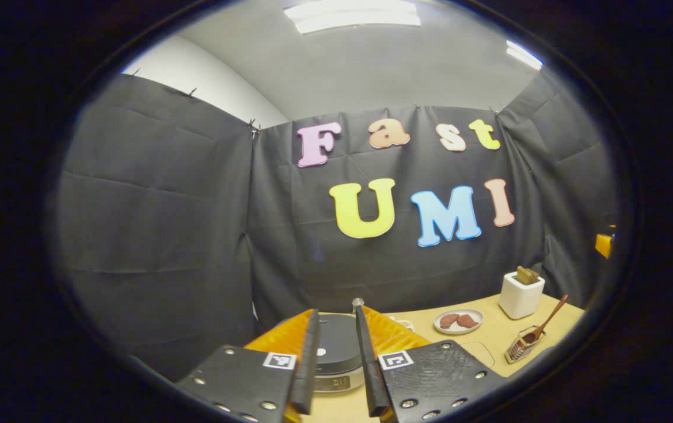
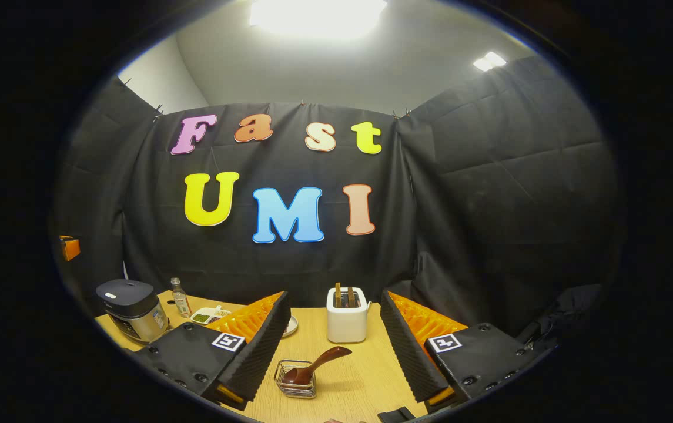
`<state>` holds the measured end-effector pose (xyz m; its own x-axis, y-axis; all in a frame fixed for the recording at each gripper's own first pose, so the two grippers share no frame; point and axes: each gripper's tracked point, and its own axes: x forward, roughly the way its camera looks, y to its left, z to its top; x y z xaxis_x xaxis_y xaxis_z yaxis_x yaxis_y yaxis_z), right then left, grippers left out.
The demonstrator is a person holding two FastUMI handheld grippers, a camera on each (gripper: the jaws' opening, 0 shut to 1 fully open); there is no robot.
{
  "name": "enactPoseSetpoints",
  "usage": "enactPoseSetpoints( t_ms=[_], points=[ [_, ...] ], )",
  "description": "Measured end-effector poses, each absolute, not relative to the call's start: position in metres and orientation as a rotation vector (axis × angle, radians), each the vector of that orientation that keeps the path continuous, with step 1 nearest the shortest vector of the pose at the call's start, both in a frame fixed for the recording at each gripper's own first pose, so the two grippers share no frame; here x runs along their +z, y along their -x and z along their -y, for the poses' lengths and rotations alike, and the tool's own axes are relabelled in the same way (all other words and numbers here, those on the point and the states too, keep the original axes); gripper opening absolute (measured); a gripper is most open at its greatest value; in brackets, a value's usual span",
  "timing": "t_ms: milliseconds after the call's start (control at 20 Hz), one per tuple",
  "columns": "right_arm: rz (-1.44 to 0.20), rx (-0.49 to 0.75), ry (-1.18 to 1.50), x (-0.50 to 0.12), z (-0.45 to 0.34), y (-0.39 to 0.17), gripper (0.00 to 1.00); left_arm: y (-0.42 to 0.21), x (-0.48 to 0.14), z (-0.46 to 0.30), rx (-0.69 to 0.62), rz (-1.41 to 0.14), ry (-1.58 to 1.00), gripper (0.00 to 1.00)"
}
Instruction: Close the left gripper, press the button to open the rice cooker; take a wooden spoon from the chopstick holder with the right hand, scoop a spoonful of rice and pour it into the rice cooker, then put the wooden spoon back into the chopstick holder.
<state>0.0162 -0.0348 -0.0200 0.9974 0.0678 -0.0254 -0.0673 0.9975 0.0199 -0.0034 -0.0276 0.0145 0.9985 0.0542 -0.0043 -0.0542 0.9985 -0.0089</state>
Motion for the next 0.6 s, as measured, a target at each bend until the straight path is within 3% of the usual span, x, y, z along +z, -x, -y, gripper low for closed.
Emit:
enactPoseSetpoints(
  t_ms=[50,200,600],
  points=[
    [-0.028,0.076,-0.021,-0.021,0.034,-0.017,0.98,0.006,0.012,0.024,0.067,-0.012,0.014,0.33],
    [-0.036,0.082,-0.010,-0.028,0.036,-0.020,0.97,0.003,0.009,0.009,0.114,-0.013,0.007,0.02],
    [-0.047,0.044,-0.009,-0.028,0.018,-0.024,0.97,-0.046,-0.030,-0.025,0.075,-0.088,0.041,0.00]
  ],
)
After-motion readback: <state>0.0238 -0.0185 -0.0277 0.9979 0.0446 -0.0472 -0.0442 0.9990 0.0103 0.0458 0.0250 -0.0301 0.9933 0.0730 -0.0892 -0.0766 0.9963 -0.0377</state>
